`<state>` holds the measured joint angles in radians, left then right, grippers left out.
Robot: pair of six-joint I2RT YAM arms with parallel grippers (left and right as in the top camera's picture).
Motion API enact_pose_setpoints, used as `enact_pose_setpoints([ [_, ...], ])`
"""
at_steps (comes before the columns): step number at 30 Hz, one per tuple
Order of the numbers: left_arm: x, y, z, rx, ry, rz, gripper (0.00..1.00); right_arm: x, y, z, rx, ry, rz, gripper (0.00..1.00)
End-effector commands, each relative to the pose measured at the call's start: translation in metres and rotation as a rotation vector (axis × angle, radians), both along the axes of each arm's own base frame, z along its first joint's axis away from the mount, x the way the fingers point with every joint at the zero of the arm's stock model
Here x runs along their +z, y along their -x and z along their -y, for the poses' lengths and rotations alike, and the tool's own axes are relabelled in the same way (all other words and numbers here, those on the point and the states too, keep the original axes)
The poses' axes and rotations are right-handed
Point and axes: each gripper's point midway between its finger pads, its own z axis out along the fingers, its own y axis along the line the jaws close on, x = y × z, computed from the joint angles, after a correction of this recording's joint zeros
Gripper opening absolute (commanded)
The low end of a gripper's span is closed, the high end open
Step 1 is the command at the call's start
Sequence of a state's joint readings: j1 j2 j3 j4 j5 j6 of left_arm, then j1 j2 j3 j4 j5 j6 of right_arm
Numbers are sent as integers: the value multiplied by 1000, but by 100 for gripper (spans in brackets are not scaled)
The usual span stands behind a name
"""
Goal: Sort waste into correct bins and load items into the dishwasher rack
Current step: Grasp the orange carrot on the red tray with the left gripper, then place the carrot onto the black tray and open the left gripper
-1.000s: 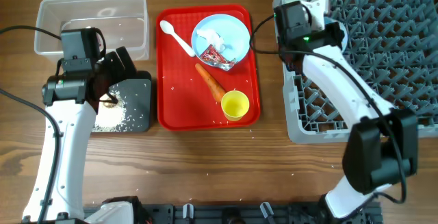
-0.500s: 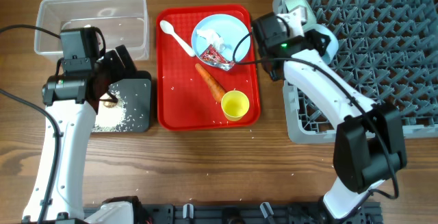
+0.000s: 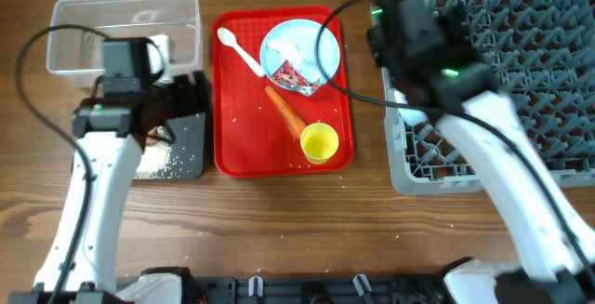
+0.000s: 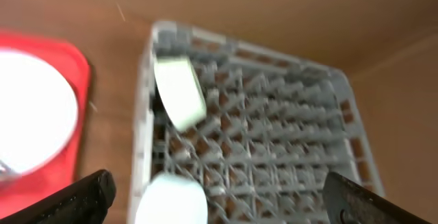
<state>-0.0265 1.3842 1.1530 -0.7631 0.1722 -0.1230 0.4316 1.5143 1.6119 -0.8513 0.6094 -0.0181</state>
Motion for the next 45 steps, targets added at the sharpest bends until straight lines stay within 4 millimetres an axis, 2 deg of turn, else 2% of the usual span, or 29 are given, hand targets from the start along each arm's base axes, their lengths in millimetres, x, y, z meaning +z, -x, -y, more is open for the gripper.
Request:
enact_pose_setpoints([
  [1, -42, 5, 64, -79, 97, -150, 89, -9, -1, -15, 110, -225, -57, 100],
  [4, -80, 7, 111, -38, 132, -254, 91, -15, -2, -7, 117, -280, -91, 100],
  [7, -94, 5, 150, -8, 160, -287, 89, -20, 0, 4, 95, -287, -113, 100],
  [8, -106, 3, 152, 49, 129, -306, 88, -21, 1, 5, 92, -286, -122, 100],
  [11, -143, 2, 160, 61, 118, -369, 88, -22, 1, 5, 93, -284, -123, 100],
  [14, -153, -14, 161, 71, 119, -321, 86, -27, 0, 5, 90, -282, -138, 100],
  [16, -155, -23, 160, 83, 107, -284, 80, -33, 4, 6, 86, -275, -168, 100],
  [18, -171, -24, 157, 92, 83, -301, 70, -34, 5, 6, 84, -273, -178, 100],
  [20, -188, -18, 158, 89, 75, -344, 51, -34, 5, 6, 84, -273, -178, 100],
  [22, -186, -18, 159, 85, 82, -346, 41, -35, 6, 6, 84, -272, -182, 100],
  [24, -178, -18, 160, 80, 94, -338, 35, -37, 5, 5, 87, -273, -188, 100],
  [27, -154, -16, 159, 62, 99, -309, 23, -43, 3, 5, 85, -270, -203, 100],
  [30, -117, -12, 152, 49, 99, -281, 22, -50, 0, 3, 84, -268, -219, 100],
  [33, -61, -9, 131, 62, 108, -233, 21, -53, -4, 2, 84, -269, -220, 100],
  [35, -23, -1, 97, 115, 116, -197, 20, -53, -4, 2, 84, -268, -219, 100],
  [37, -6, 15, 39, 261, 47, -202, 20, -52, -5, 2, 85, -270, -215, 100],
  [38, -1, 29, -10, 395, -34, -216, 20, -51, -6, 1, 85, -273, -208, 100],
  [40, -5, 48, -71, 571, -133, -272, 21, -49, -8, 0, 91, -279, -198, 100],
  [41, -11, 56, -94, 639, -158, -304, 22, -49, -9, -4, 107, -295, -197, 100],
  [43, -34, 69, -127, 731, -158, -386, 20, -48, -10, -9, 127, -314, -194, 100],
  [45, -56, 76, -144, 789, -153, -438, 18, -47, -10, -9, 128, -312, -193, 100],
])
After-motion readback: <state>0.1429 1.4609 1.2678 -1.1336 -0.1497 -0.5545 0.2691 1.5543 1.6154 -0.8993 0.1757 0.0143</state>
